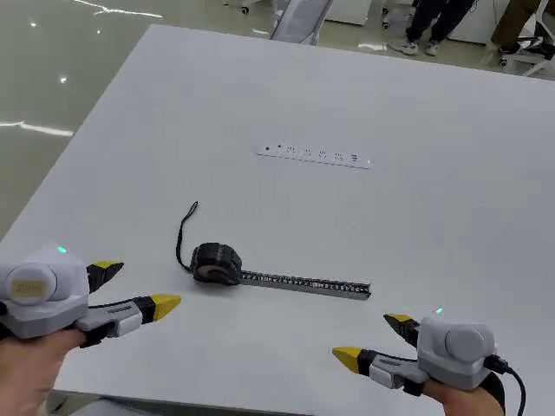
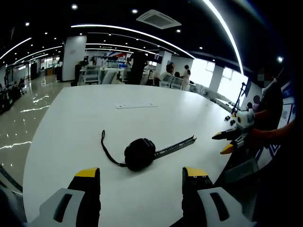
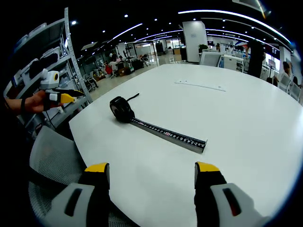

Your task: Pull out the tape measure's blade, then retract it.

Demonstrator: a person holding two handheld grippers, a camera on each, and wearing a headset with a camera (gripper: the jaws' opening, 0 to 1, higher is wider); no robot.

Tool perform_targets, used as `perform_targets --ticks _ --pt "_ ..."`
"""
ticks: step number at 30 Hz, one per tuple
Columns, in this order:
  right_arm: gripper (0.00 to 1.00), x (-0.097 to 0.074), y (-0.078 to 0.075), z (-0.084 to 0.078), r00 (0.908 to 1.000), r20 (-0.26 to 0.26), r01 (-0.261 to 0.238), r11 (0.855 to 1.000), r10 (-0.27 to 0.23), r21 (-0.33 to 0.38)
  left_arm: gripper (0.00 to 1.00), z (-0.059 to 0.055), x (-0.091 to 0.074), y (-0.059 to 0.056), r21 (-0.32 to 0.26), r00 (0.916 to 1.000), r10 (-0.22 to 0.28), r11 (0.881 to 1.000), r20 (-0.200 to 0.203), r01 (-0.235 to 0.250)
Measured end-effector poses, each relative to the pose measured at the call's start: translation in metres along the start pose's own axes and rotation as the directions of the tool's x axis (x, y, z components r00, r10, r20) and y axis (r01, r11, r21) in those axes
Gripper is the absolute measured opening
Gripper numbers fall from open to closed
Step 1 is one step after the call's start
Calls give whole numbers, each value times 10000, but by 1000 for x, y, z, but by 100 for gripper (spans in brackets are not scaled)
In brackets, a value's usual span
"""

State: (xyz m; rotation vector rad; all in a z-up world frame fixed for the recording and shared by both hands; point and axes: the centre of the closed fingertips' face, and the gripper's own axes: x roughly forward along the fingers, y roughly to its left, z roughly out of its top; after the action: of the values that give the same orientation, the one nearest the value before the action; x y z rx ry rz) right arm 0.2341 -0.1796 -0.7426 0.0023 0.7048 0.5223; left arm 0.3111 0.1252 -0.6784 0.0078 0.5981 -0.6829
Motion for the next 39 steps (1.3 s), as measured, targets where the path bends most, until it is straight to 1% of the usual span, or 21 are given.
perform_targets --ticks 5,14,18,21,29,33,39 --pt "74 -1 -1 -3 10000 -74 9 10000 -9 -39 68 -1 1 -1 -25 10000 -14 10000 -48 14" --pt "75 0 -5 -10 9998 -171 32 10000 -31 63 68 -3 3 3 -197 9999 67 9998 -88 -68" --pt "74 1 -5 -13 9993 -375 -49 10000 50 15 68 -2 6 2 -264 9999 69 9996 -87 -72" --pt "75 2 -5 -14 9991 -408 -90 10000 91 17 68 -2 9 3 -269 9999 64 9996 -137 -67" --pt "75 4 -12 -17 9985 -552 -23 10000 27 64 68 -4 17 1 -248 9994 -10 9997 -350 1" --pt "75 4 -16 -21 9971 -757 6 10000 -6 -1 68 -4 19 1 -293 9993 11 9996 -373 -22" --pt "74 5 -20 -24 9967 -807 12 9999 -1 141 68 -4 24 1 -397 9991 -5 9992 -429 -12"
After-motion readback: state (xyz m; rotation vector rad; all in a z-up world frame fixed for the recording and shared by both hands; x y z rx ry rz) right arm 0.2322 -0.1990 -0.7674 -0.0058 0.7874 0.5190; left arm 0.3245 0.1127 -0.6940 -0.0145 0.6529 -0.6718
